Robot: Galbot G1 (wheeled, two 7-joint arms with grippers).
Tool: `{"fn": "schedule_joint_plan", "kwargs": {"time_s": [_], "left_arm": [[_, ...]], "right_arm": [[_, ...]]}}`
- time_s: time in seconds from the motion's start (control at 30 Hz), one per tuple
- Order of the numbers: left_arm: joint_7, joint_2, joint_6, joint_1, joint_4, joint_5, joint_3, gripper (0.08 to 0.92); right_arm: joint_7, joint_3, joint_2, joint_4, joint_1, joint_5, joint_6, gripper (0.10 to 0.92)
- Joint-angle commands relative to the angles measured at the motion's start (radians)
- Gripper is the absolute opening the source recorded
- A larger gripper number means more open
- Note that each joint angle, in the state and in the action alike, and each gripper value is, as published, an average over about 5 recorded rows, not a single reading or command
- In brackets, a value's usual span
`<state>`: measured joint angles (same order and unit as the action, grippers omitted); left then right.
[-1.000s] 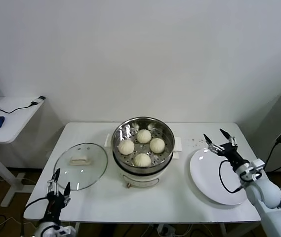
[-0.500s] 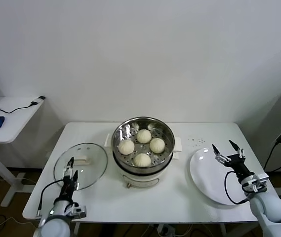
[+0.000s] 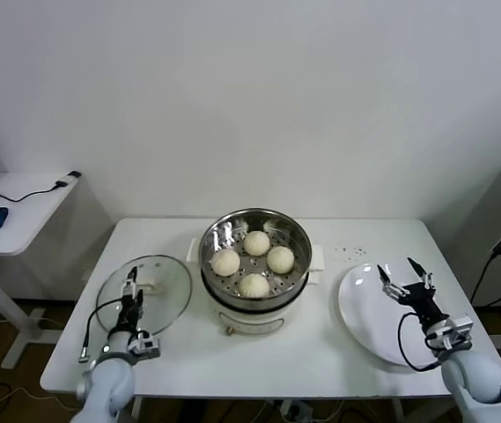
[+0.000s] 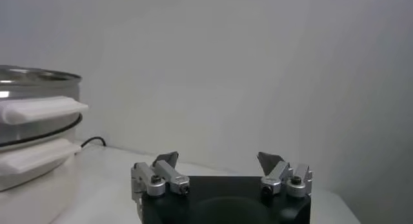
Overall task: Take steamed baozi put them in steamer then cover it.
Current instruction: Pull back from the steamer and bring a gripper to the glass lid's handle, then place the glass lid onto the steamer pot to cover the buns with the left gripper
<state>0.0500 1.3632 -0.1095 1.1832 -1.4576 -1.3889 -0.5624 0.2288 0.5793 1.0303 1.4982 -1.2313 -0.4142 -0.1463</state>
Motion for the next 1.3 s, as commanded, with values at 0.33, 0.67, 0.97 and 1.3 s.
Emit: {"fn": "schedule_joint_plan", "kwargs": {"time_s": [0.33, 0.67, 0.97, 1.3], "left_arm": [[0.049, -0.012, -0.024, -0.169, 0.181, 0.038, 0.037, 0.823], [0.043, -0.014, -0.017, -0.160, 0.182, 0.061, 0.039, 0.680], [0.052, -0.011, -0.009, -0.147, 0.179, 0.087, 0.039, 0.420], [0.071, -0.021, -0.009, -0.057, 0.005, 0.126, 0.003, 0.161]], "right_arm": [[0.001, 0.000, 0.025, -0.032, -0.001, 0.057, -0.010, 0.823], [0.006, 0.003, 0.037, -0.051, -0.001, 0.085, -0.022, 0.823], [0.017, 0.011, 0.048, -0.069, 0.000, 0.102, -0.031, 0.823], [0.023, 0.021, 0.047, -0.085, 0.011, 0.101, -0.036, 0.823]]}}
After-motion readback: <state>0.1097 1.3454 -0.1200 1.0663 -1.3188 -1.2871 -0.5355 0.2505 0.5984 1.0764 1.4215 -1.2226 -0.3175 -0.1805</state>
